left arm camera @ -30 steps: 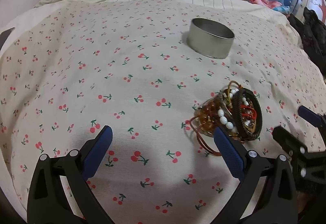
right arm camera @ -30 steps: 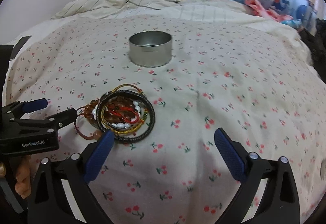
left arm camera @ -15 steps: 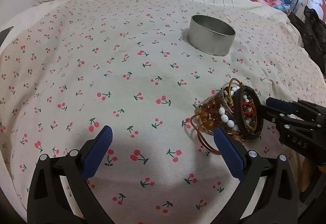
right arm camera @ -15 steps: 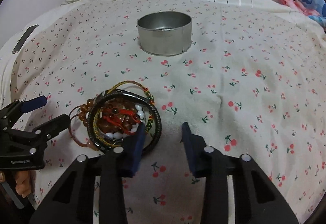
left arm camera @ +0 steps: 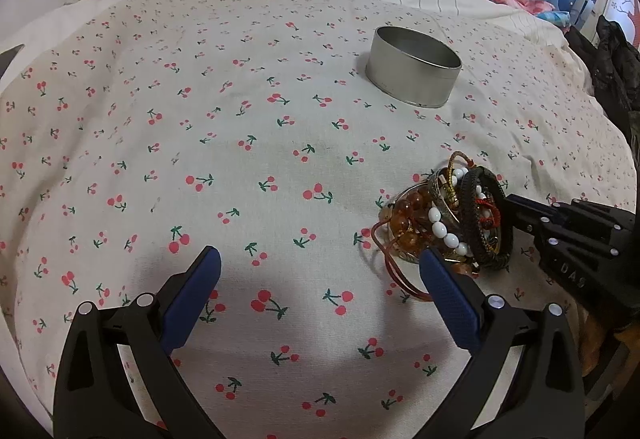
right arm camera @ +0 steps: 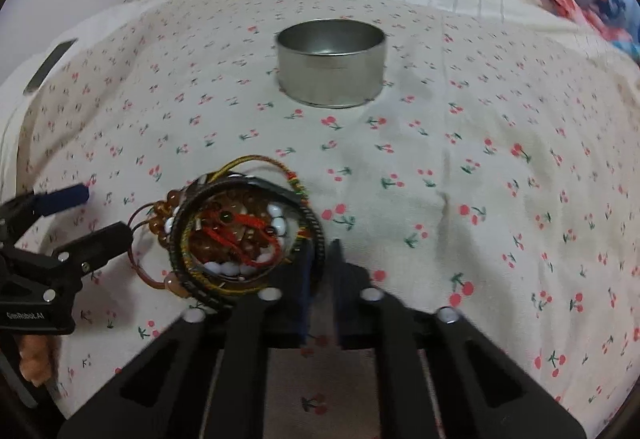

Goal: Organize jewelry
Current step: 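Grasp the black cord bracelet with the right tool and lift it, then grasp the gold-green beaded bangle with the left tool while the right holds the black bracelet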

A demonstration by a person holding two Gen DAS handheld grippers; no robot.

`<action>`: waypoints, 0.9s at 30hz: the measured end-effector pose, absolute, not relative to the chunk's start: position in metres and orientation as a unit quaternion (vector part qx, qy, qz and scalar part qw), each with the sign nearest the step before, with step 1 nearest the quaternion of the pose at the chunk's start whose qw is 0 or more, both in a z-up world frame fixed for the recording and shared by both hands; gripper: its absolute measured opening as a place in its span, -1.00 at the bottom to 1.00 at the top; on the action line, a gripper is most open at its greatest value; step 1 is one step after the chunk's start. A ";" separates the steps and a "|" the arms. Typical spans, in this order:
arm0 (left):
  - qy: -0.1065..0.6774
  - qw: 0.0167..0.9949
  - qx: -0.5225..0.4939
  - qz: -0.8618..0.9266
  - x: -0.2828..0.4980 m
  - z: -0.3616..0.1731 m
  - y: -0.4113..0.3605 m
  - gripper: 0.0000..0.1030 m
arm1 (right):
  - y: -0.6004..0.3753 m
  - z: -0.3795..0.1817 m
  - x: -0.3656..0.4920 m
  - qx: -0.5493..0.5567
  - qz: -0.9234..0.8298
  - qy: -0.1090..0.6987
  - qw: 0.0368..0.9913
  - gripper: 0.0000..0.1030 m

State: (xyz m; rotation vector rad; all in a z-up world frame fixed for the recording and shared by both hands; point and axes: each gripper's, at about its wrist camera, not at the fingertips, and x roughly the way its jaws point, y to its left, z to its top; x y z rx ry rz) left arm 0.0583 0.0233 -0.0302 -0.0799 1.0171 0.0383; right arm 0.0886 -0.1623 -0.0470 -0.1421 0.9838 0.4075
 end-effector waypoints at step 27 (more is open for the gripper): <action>0.414 0.910 -0.021 -0.029 0.044 -0.009 0.005 0.86 | -0.278 -0.002 0.106 0.151 0.202 0.453 0.855 -0.86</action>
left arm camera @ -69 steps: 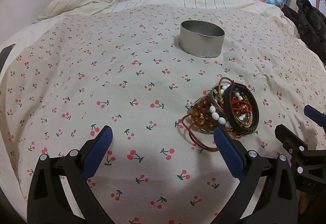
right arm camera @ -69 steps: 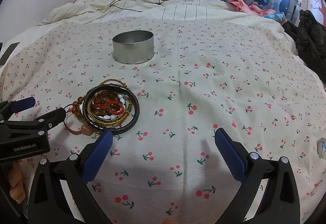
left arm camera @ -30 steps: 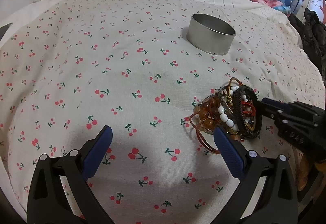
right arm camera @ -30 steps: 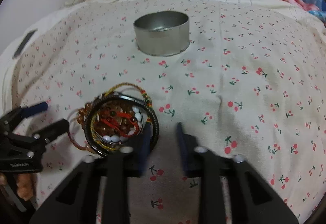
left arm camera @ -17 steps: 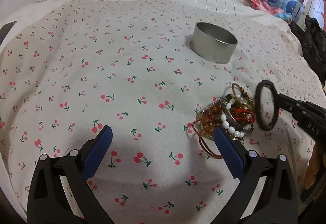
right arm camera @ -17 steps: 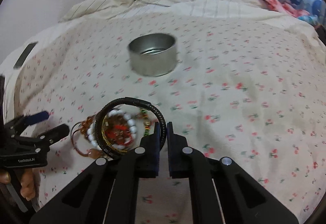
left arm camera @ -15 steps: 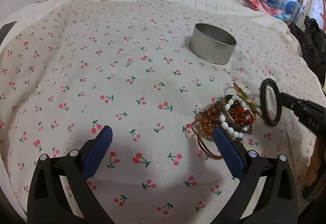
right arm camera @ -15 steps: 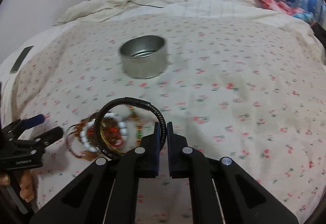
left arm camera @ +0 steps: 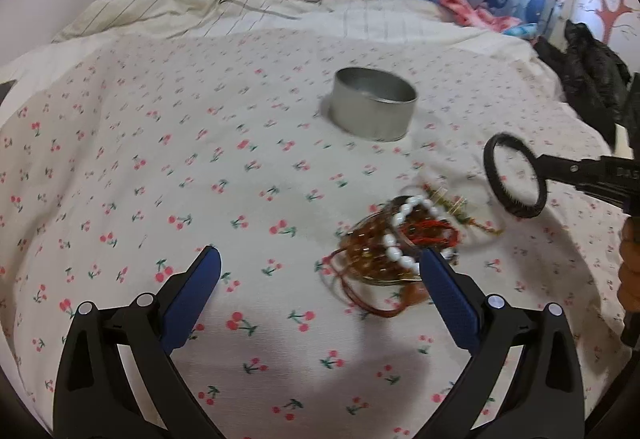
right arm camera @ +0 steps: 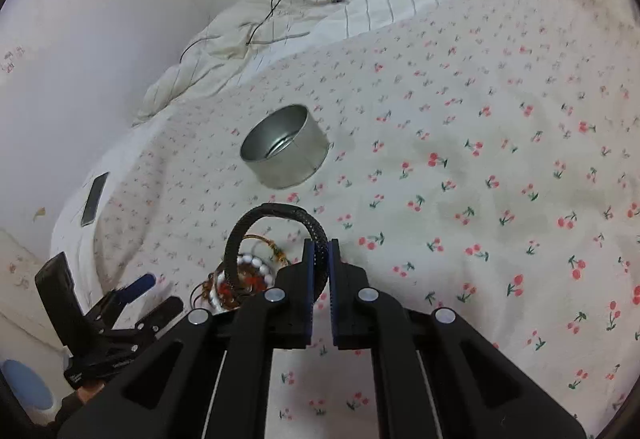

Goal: Organize jewelry
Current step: 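Grasp the gold-green beaded bangle with the left tool while the right holds the black bracelet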

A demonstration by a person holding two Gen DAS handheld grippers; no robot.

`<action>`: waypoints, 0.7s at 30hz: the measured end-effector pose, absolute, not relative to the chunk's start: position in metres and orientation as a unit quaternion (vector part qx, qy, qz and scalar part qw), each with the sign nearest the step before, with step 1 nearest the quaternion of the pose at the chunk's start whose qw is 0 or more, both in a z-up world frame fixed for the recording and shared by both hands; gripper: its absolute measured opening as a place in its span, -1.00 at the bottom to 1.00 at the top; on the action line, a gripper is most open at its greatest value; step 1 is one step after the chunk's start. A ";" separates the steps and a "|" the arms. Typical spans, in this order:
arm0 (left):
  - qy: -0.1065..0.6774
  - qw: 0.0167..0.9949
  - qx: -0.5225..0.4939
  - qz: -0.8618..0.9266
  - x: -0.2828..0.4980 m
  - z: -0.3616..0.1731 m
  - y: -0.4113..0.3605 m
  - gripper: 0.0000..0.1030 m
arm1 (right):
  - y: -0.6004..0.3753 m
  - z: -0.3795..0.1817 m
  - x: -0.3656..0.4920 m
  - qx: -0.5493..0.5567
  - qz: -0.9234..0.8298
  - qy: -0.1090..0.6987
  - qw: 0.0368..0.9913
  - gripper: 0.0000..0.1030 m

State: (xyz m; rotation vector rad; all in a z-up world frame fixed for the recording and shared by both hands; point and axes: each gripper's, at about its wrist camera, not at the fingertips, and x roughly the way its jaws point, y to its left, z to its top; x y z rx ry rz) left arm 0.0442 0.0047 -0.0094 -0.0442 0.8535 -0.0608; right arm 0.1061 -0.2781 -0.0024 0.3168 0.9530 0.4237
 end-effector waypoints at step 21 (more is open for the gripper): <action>0.554 0.824 0.032 -0.109 0.151 -0.025 -0.070 -0.11 | -0.270 -0.024 0.111 0.024 0.125 0.494 0.860 0.10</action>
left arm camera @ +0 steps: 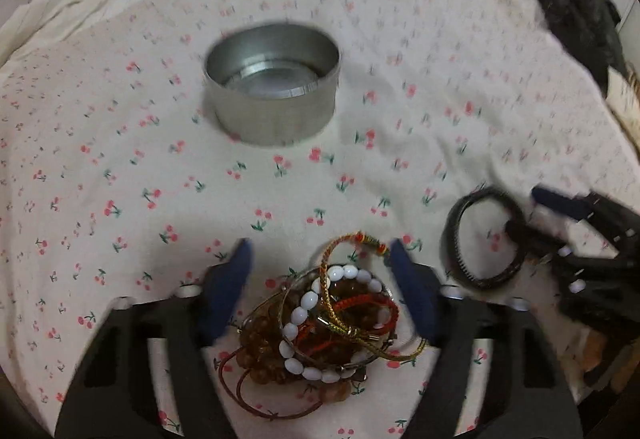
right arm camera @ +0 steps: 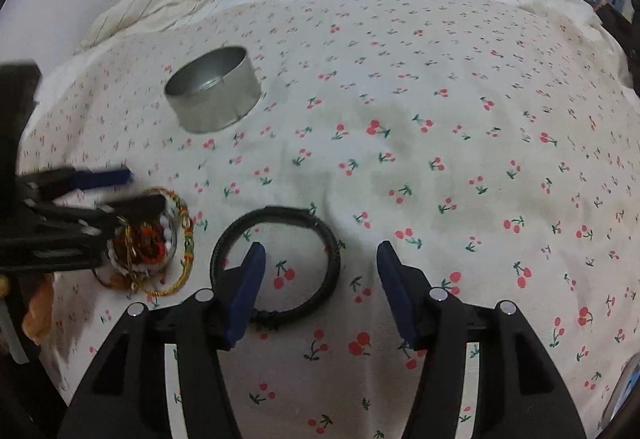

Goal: Organize jewelry
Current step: 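Grasp the gold-green beaded bangle with the left tool while the right holds the black bracelet, then lift the beaded bangle out of the pile with the left tool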

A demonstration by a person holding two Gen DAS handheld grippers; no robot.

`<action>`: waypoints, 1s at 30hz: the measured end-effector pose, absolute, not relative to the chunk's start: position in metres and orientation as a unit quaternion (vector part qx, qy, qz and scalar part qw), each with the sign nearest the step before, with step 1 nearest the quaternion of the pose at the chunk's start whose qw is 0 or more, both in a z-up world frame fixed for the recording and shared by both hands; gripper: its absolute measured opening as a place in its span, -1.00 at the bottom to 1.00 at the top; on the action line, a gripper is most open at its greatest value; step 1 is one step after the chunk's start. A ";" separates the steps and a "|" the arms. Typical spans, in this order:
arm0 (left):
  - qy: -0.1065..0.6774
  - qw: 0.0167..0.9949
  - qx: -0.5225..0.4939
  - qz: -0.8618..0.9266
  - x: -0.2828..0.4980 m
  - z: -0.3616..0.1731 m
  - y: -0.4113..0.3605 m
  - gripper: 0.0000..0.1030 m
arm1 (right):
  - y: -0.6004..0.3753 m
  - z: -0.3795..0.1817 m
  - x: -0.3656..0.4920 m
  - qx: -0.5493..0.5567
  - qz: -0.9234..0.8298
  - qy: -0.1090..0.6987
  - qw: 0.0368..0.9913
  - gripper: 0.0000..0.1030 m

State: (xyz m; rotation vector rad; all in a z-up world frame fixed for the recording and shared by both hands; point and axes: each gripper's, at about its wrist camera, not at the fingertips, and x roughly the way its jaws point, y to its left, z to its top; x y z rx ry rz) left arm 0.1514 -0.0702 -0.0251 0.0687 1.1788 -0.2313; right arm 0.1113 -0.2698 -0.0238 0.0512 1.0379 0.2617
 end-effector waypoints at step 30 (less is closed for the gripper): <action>0.513 0.857 -0.042 -0.022 0.161 -0.039 0.033 0.44 | -0.264 -0.013 0.107 0.008 0.130 0.448 0.884 -0.79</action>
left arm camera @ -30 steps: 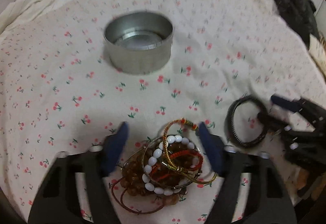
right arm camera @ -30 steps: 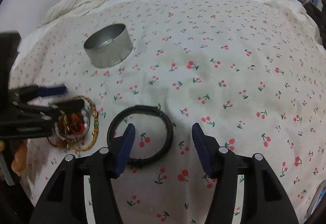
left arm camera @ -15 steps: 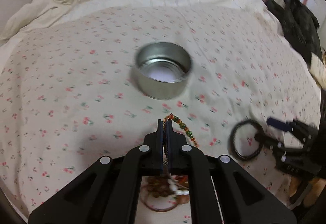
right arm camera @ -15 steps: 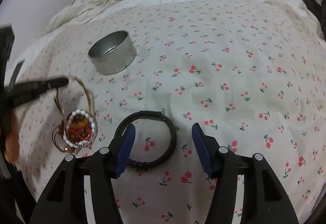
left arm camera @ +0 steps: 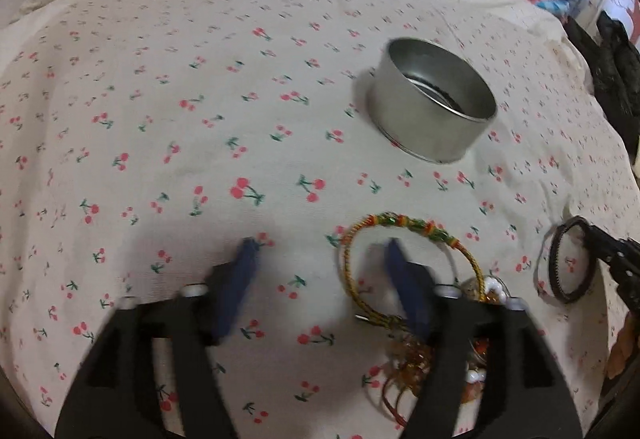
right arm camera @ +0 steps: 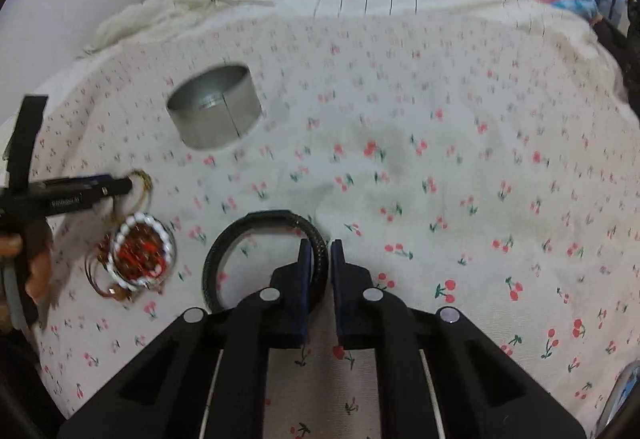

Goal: Organize jewelry
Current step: 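Lift the beaded bangle out of the pile with the left tool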

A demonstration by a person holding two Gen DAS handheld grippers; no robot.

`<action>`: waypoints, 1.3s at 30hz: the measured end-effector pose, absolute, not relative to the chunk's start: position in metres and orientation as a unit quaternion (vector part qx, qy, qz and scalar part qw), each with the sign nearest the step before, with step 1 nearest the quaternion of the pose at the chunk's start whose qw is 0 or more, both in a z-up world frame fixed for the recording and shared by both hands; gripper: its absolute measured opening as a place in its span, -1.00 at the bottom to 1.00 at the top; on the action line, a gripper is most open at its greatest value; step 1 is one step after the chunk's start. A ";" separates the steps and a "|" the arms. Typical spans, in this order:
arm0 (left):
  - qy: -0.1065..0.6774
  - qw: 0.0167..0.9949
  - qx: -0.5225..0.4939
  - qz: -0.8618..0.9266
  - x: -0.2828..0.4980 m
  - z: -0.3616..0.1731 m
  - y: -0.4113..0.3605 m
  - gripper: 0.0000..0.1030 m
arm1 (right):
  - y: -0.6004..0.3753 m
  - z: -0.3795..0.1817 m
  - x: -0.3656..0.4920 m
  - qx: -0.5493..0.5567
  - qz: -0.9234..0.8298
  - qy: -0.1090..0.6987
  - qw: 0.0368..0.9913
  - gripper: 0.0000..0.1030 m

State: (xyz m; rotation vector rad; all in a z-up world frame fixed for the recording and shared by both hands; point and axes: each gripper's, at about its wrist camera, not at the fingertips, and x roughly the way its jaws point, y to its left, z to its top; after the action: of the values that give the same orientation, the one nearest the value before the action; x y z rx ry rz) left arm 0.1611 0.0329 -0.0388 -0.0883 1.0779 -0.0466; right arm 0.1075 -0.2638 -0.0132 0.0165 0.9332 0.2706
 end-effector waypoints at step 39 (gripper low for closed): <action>0.510 0.856 -0.065 -0.053 0.160 -0.046 0.031 -0.93 | -0.244 -0.031 0.118 -0.058 0.153 0.475 0.864 -0.40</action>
State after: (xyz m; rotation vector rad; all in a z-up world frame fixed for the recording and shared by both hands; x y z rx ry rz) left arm 0.1602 0.0312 -0.0457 -0.1366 1.0730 -0.1120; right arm 0.1176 -0.2438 -0.0311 -0.1214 0.9962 0.3215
